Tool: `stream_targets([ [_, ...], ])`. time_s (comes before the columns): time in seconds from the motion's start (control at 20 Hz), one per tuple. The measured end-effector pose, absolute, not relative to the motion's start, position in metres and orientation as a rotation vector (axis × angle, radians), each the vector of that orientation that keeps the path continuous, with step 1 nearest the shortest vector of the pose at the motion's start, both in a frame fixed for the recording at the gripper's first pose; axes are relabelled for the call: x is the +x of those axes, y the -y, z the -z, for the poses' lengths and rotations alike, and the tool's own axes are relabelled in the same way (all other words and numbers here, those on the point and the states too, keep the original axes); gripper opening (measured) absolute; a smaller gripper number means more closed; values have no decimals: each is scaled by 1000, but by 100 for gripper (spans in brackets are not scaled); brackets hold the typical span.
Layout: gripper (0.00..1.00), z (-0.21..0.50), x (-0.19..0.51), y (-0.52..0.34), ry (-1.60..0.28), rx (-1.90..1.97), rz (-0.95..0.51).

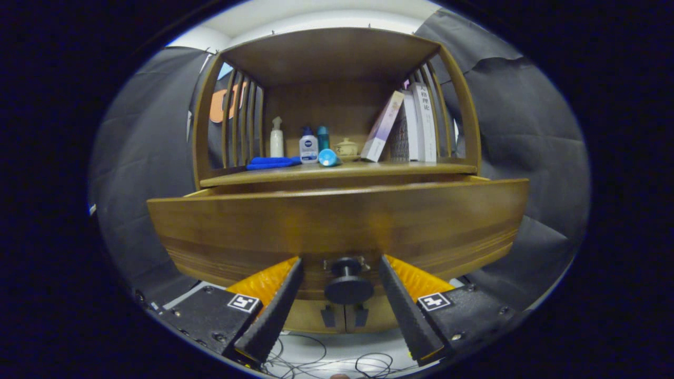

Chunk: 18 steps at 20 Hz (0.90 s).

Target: Pull open the drawer, take out the items inside it, and place them on the countertop above the cabinet.

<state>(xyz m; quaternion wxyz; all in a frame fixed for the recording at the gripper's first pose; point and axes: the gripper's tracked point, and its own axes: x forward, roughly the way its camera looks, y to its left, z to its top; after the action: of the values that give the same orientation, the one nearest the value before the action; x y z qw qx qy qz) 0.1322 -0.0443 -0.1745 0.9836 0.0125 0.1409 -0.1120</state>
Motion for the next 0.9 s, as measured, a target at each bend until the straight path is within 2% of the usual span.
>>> stream_targets([
  [0.65,95,177,233,62,-320,19,238],
  [0.9,95,179,237,64,-303,-36,232],
])
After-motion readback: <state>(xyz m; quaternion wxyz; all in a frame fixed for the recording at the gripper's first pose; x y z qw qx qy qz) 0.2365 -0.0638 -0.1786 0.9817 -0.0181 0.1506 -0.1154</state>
